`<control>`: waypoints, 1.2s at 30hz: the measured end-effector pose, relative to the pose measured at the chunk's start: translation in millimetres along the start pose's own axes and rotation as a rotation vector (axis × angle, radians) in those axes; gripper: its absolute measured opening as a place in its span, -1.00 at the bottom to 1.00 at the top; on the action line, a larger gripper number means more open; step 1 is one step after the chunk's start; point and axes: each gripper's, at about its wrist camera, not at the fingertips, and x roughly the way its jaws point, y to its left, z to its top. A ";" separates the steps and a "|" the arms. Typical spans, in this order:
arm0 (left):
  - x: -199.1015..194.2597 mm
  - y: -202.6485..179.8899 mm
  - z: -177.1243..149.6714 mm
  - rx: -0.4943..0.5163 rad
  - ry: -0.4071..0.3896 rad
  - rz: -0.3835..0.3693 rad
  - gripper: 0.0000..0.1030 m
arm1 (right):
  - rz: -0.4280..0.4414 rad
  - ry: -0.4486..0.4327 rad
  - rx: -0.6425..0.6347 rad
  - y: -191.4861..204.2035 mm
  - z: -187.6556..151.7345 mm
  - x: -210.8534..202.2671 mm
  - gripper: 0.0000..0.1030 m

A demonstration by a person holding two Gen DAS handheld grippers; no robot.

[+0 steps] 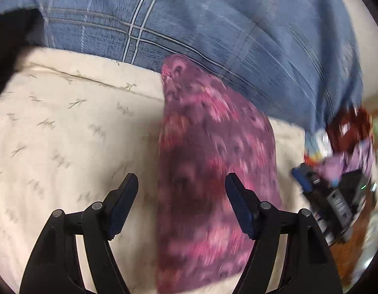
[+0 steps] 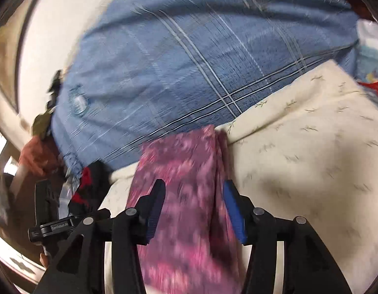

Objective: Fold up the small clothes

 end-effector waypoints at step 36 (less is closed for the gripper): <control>25.6 36.1 -21.9 -0.047 0.109 -0.172 0.53 | 0.034 0.237 -0.056 -33.4 -15.0 8.8 0.17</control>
